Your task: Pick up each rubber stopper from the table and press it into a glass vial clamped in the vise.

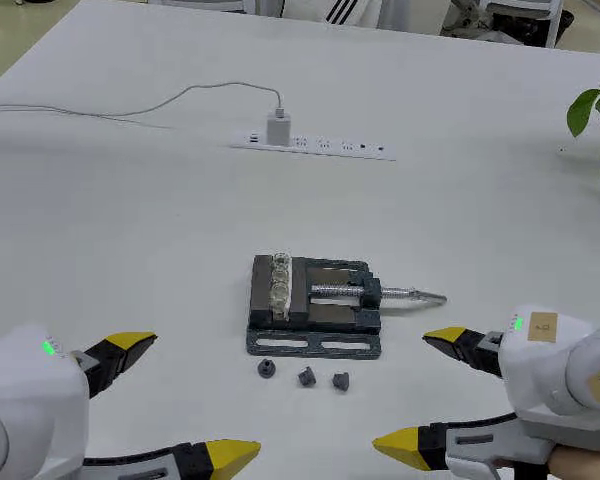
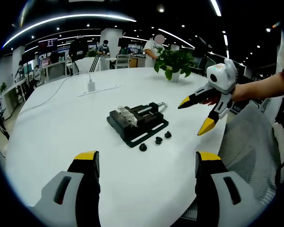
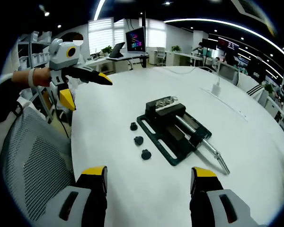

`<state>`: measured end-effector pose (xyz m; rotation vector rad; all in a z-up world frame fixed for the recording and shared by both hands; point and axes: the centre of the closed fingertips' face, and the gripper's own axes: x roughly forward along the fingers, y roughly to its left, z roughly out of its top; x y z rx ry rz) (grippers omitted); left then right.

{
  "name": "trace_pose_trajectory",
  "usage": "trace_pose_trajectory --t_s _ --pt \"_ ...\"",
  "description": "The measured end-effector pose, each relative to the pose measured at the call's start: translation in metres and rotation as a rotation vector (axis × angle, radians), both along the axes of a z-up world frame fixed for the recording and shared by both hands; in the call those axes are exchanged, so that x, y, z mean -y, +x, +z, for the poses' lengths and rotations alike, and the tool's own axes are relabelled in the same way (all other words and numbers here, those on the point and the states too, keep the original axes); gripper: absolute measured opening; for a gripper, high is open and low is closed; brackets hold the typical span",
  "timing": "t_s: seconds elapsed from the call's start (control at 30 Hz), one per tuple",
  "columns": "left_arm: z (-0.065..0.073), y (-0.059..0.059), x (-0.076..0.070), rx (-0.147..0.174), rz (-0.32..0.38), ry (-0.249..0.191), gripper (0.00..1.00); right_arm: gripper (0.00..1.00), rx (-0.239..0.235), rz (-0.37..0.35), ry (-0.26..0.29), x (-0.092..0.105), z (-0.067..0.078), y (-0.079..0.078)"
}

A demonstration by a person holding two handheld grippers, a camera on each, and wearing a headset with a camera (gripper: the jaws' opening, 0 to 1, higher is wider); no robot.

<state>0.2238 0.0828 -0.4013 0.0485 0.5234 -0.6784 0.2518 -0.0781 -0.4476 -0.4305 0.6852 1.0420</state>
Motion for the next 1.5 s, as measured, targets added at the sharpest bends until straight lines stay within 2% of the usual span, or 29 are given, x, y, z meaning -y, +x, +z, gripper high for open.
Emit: trace_pose_trajectory --t_s 0.33,0.6,1.03,1.5 --pt "-0.001 0.002 0.002 -0.009 -0.016 0.004 0.81 0.5 -0.027 -0.002 0.049 -0.015 -0.011 0.01" --pt "-0.004 0.003 0.0 -0.015 -0.01 0.005 0.8 0.32 -0.029 0.023 0.06 -0.027 -0.021 0.015" --pt "-0.009 -0.002 0.002 -0.032 -0.002 -0.008 0.8 0.18 -0.046 0.078 0.053 -0.038 -0.032 0.013" --pt "-0.015 -0.003 0.001 -0.051 0.004 -0.015 0.78 0.1 -0.02 0.142 0.011 -0.038 -0.04 0.012"
